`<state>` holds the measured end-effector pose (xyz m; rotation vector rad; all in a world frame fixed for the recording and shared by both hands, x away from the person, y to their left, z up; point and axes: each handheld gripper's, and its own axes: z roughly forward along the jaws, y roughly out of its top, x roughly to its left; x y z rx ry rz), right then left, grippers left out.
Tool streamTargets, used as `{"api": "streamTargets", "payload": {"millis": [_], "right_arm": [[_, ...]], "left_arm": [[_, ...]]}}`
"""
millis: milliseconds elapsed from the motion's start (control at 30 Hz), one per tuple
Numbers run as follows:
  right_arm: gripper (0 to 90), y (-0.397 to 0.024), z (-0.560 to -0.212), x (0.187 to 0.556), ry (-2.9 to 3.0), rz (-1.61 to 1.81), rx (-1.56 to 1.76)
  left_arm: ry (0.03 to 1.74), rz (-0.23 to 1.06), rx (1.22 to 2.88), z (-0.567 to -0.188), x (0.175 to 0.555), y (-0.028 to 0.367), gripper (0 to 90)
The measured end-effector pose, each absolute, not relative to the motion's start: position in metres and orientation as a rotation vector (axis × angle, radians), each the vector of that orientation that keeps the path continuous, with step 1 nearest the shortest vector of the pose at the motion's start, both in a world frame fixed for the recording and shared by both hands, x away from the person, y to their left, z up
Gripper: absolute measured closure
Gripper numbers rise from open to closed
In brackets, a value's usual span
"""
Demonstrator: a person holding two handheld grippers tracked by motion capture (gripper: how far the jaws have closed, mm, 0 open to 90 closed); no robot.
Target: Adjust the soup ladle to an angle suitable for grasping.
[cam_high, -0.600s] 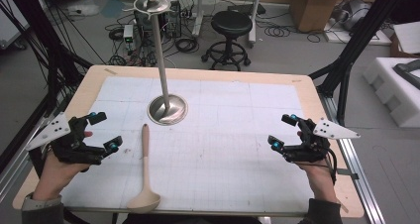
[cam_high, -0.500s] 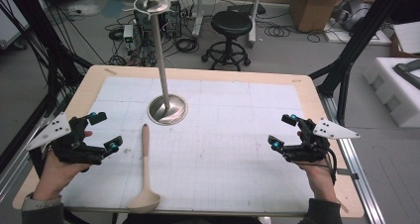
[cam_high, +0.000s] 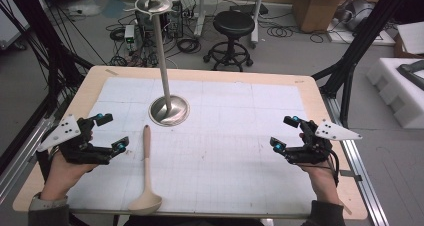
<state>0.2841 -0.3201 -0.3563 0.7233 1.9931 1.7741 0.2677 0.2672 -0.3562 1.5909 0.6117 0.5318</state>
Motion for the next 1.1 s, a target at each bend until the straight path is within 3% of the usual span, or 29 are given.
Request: {"api": "streamTargets", "payload": {"millis": [100,200,267,367,433,467,500,533,633,1100], "right_arm": [[9.2,-0.32,-0.357,0.284,1.998,1.775,0.724],[9.2,-0.319,-0.357,0.284,1.998,1.773,0.722],[9.2,-0.319,-0.358,0.284,2.004,1.769,0.719],[9.2,-0.318,-0.358,0.284,2.011,1.771,0.724],[9.2,-0.317,-0.358,0.284,2.025,1.77,0.708],[9.2,-0.316,-0.359,0.283,2.034,1.762,0.702],[9.2,-0.316,-0.359,0.283,2.034,1.762,0.702],[9.2,-0.315,-0.359,0.283,2.042,1.762,0.699],[9.2,-0.315,-0.359,0.283,2.045,1.759,0.699],[9.2,-0.313,-0.359,0.283,2.056,1.758,0.689]], "left_arm": [[0.616,0.528,1.58,-0.358,0.269,0.266,16.9],[0.622,0.52,1.581,-0.362,0.271,0.266,30.8],[0.629,0.524,1.589,-0.364,0.272,0.266,45.5],[0.612,0.523,1.59,-0.366,0.272,0.263,53.5],[0.599,0.558,1.595,-0.367,0.271,0.26,64.1],[0.602,0.562,1.604,-0.367,0.271,0.26,73.9],[0.61,0.566,1.604,-0.368,0.271,0.26,73.9],[0.617,0.565,1.601,-0.37,0.272,0.261,84.9],[0.651,0.542,1.604,-0.378,0.276,0.266,89.4],[0.687,0.489,1.737,-0.405,0.292,0.264,89.7]]}}
